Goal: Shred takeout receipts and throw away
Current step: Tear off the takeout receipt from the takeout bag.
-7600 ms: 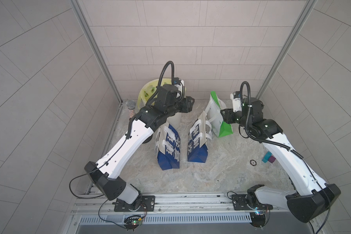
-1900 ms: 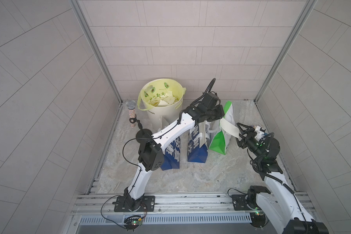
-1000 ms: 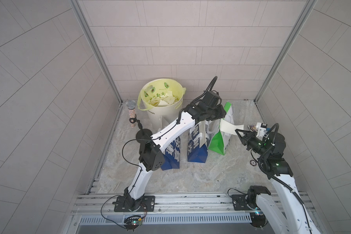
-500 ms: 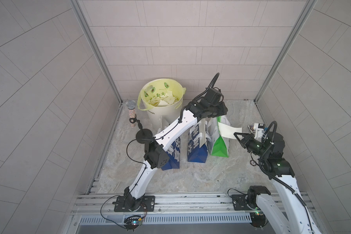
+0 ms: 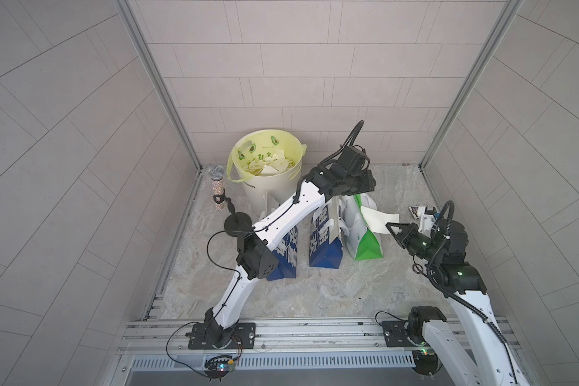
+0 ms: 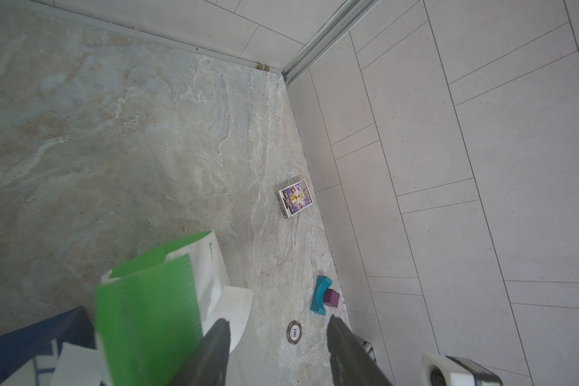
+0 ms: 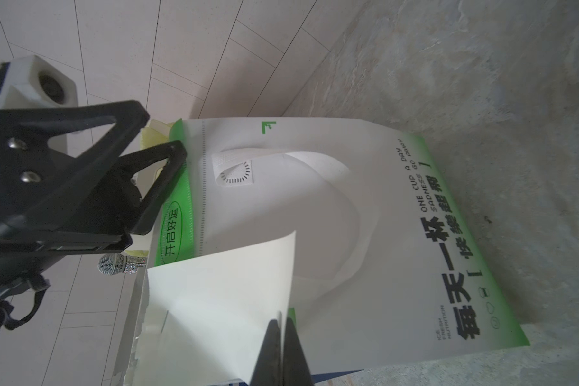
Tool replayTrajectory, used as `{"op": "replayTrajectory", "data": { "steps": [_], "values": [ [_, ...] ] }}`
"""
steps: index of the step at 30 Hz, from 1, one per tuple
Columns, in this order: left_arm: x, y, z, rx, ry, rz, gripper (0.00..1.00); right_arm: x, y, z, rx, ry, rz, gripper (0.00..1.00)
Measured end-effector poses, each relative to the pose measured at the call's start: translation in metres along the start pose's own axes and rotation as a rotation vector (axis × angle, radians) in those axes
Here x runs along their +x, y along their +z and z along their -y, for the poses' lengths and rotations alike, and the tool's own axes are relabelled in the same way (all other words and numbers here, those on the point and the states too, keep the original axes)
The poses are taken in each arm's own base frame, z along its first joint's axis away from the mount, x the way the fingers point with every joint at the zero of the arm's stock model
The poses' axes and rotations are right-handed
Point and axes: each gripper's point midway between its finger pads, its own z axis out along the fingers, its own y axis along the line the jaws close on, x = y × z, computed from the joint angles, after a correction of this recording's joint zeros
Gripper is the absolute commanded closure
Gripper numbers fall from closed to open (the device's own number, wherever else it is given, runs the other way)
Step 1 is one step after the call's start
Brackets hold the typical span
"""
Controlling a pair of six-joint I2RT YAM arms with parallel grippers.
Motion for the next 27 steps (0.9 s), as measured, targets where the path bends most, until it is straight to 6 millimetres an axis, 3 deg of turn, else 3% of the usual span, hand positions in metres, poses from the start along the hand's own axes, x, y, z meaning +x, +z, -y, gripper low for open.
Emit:
{"op": "replayTrajectory", "data": {
  "steps": [7,10,13,17,22,27],
  "values": [
    [-0.004,-0.061,-0.009,-0.081,0.020,0.049,0.37,0.000,0.000,0.004,0.016,-0.006,0.002,1.00],
    [-0.006,-0.070,-0.011,-0.093,0.020,0.065,0.37,0.000,0.001,0.004,0.018,-0.009,0.001,1.00],
    [-0.003,-0.063,-0.013,-0.099,0.015,0.051,0.39,0.000,0.001,0.005,0.020,-0.014,-0.001,1.00],
    [0.008,-0.037,-0.020,-0.107,0.005,0.001,0.44,0.000,0.001,0.005,0.021,-0.022,-0.002,1.00],
    [0.024,-0.007,-0.035,-0.141,-0.001,-0.061,0.65,-0.002,-0.001,0.000,0.019,-0.034,-0.002,1.00],
    [0.026,-0.003,-0.037,-0.147,-0.007,-0.068,0.90,-0.006,-0.006,-0.010,0.008,-0.060,0.008,1.00]
  ]
}}
